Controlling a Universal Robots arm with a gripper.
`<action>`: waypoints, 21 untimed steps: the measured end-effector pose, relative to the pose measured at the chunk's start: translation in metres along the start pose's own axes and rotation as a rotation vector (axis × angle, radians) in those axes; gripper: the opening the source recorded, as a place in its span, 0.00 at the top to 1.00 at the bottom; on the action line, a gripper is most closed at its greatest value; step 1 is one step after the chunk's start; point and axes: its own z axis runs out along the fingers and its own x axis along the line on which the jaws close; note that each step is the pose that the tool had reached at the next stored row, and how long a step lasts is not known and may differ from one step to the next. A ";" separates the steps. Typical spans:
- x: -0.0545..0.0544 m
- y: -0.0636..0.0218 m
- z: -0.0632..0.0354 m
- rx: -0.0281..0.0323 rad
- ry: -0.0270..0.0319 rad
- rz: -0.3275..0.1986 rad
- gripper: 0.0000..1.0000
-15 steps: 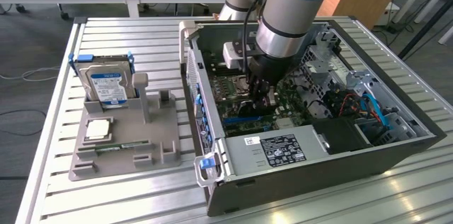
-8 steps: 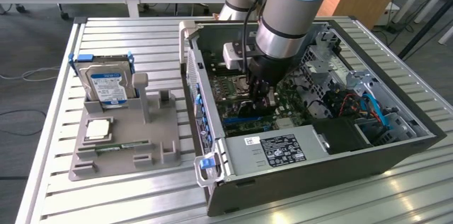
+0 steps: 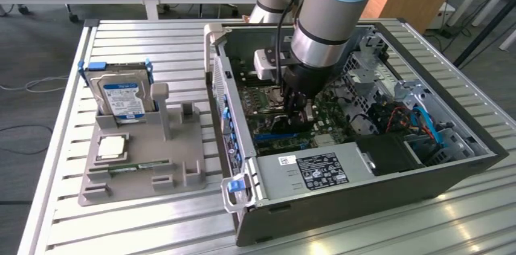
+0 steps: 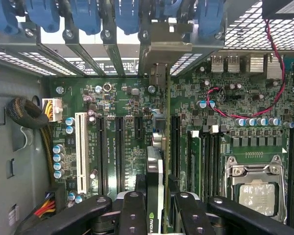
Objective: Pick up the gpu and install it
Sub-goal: 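Insert the gpu into the slot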
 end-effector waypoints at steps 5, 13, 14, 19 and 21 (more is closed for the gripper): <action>0.000 0.0000 0.0001 0.0000 0.0000 0.000 0.73; 0.000 0.0000 0.0001 0.0002 -0.0004 0.000 0.73; 0.000 0.0000 0.0000 0.0001 -0.0003 0.000 0.73; 0.000 0.0000 -0.0009 -0.0002 0.0002 0.000 0.73; 0.000 0.0001 -0.0039 -0.0002 0.0001 0.000 0.73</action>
